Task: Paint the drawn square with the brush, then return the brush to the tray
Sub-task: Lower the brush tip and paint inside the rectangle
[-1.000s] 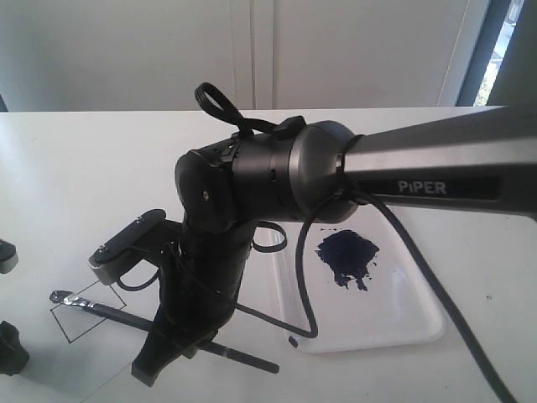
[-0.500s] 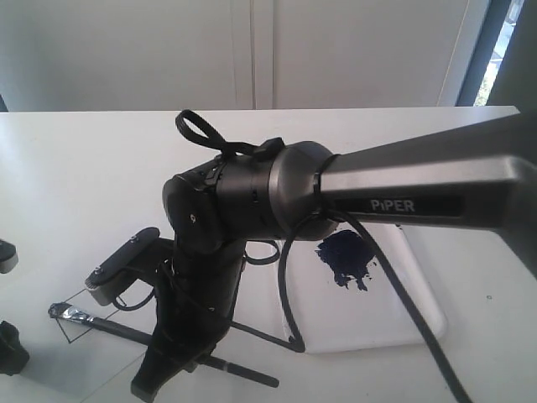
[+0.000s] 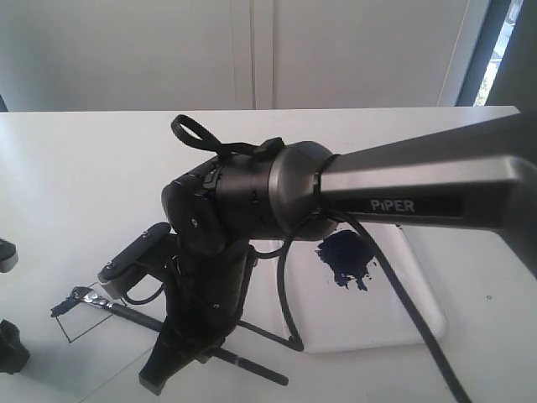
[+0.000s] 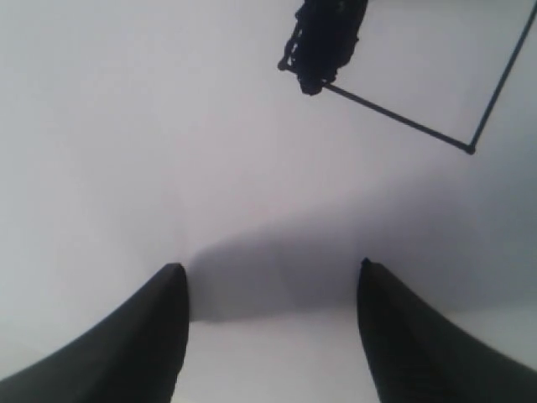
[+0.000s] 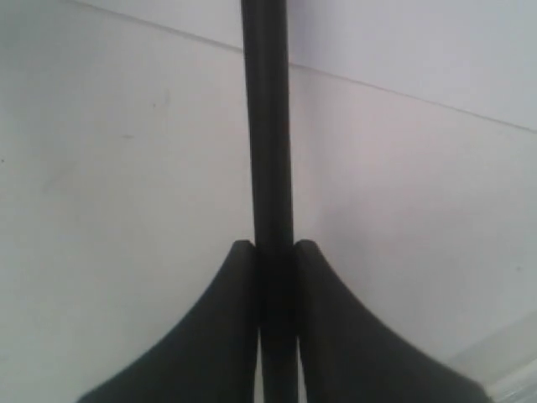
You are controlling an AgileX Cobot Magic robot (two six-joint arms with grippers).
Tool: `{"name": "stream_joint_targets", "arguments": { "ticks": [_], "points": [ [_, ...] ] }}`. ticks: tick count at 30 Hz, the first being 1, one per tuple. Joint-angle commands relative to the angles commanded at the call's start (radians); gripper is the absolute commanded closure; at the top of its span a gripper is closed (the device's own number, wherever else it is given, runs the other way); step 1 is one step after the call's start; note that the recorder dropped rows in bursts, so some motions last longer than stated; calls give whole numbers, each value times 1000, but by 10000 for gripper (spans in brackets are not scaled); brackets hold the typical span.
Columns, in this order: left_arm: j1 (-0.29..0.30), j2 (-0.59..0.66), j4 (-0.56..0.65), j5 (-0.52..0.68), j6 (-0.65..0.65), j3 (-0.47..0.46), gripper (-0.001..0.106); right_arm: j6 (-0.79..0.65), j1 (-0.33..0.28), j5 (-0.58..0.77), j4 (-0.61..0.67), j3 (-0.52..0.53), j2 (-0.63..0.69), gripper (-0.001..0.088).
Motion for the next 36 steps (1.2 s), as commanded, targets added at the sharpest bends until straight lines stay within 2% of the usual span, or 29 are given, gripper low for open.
{"name": "stream_joint_targets", "arguments": {
  "ticks": [9,18,27,36],
  "points": [
    [0,0,-8,-2,0,0,425,87,0,31,-72,0,0,868],
    [0,0,-7,-5,0,0,425,89,0,40,-77,0,0,868],
    [0,0,-10,-5,0,0,456,0,2,64,43,0,0,868],
    [0,0,-15,-5,0,0,456,-9,51,62,44,0,0,868]
  ]
}}
